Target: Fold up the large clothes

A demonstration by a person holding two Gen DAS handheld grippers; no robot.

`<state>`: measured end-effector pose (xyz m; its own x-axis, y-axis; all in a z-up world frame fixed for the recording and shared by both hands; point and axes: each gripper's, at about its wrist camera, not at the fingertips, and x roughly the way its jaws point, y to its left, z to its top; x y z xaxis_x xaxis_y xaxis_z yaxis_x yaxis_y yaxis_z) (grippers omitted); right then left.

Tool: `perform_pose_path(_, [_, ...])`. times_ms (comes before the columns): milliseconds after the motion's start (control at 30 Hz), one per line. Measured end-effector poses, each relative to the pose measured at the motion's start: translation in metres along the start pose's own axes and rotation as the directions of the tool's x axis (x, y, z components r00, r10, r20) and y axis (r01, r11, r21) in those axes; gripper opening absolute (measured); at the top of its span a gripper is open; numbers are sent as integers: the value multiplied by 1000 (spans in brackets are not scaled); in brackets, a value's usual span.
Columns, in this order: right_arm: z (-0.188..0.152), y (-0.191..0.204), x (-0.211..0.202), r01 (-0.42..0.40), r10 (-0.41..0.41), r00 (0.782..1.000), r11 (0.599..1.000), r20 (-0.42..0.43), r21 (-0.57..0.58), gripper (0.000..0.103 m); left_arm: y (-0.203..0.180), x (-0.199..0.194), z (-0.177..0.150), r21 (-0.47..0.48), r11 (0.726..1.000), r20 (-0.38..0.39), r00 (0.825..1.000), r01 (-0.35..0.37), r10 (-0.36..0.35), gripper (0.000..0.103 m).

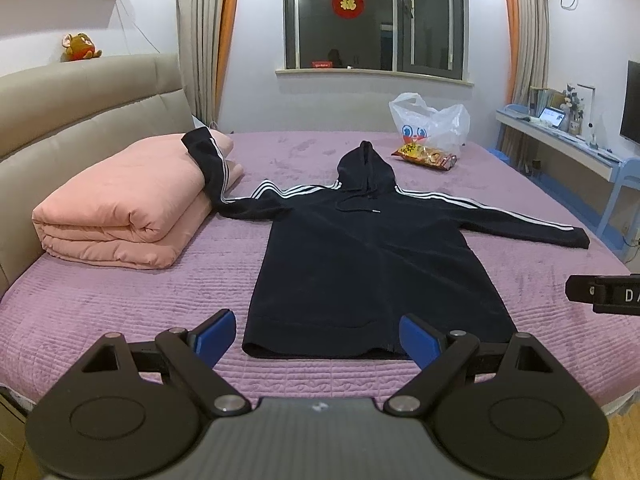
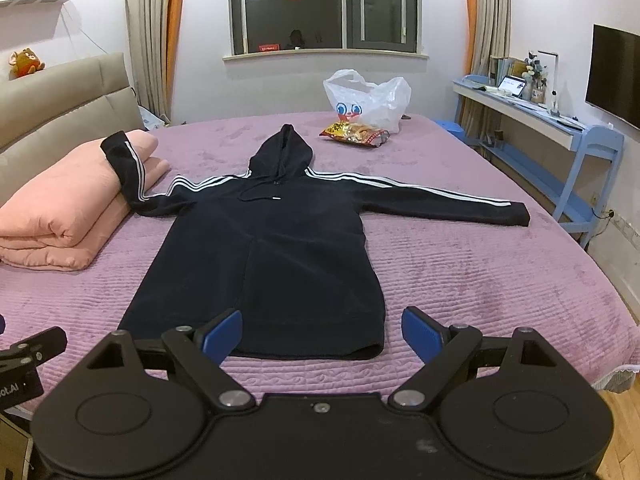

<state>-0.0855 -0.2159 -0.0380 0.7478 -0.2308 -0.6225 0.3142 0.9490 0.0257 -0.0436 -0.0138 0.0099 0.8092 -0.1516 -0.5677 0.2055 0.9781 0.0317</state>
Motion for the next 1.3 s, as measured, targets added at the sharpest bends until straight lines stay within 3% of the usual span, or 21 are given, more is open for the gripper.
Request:
perform_pose_path(367, [-7, 3, -10, -5, 5, 1000, 1000, 17, 1, 102, 2, -10, -7, 2, 1000, 2, 1000, 5, -5, 91])
perform_pose_path(633, [-6, 2, 36, 10, -10, 999, 1000, -42, -4, 102, 3, 32, -9, -7, 1000, -82, 997, 3, -4, 91])
perform_pose_path(833, [4, -11, 124, 41, -39, 991, 999, -129, 14, 102, -18, 118, -1, 29, 999, -171, 985, -15, 20, 91])
perform_pose_path(1033, [19, -42, 250, 101, -86, 982, 991, -166, 84, 102, -44, 244, 26, 19, 998, -171, 983, 63, -58, 91])
perform_pose_path(1167, [32, -94, 331, 135, -96, 982, 961, -164, 242, 102, -60, 324, 42, 32, 994, -107, 990, 101, -97, 91])
perform_pose_path(1300, [57, -156, 374, 141, -85, 984, 903, -154, 405, 102, -80, 377, 72, 63, 992, -109, 989, 110, -103, 91])
